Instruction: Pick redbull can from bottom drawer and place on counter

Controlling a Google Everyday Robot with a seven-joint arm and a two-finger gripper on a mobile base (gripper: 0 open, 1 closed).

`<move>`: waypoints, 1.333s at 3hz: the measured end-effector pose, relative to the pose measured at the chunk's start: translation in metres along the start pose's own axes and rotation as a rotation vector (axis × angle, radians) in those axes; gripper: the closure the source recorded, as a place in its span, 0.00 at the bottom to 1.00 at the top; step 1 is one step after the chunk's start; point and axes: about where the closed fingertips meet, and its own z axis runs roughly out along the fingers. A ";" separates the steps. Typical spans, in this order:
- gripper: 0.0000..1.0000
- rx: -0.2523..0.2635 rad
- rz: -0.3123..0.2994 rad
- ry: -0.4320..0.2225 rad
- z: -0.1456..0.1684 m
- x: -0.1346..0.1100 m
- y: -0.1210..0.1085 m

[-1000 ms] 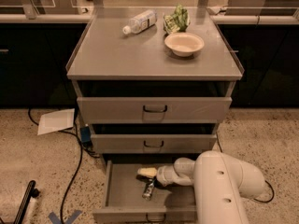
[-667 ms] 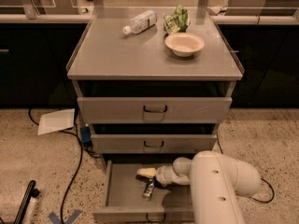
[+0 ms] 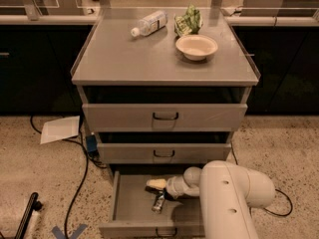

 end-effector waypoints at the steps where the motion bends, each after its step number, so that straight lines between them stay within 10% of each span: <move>1: 0.00 0.019 0.019 0.014 0.000 0.000 -0.001; 2: 0.00 0.019 0.019 0.014 0.000 0.000 -0.001; 4: 0.40 0.019 0.019 0.014 0.001 0.000 -0.001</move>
Offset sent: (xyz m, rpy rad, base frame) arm 0.0096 -0.0189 -0.0353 -0.0754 0.0929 -0.0404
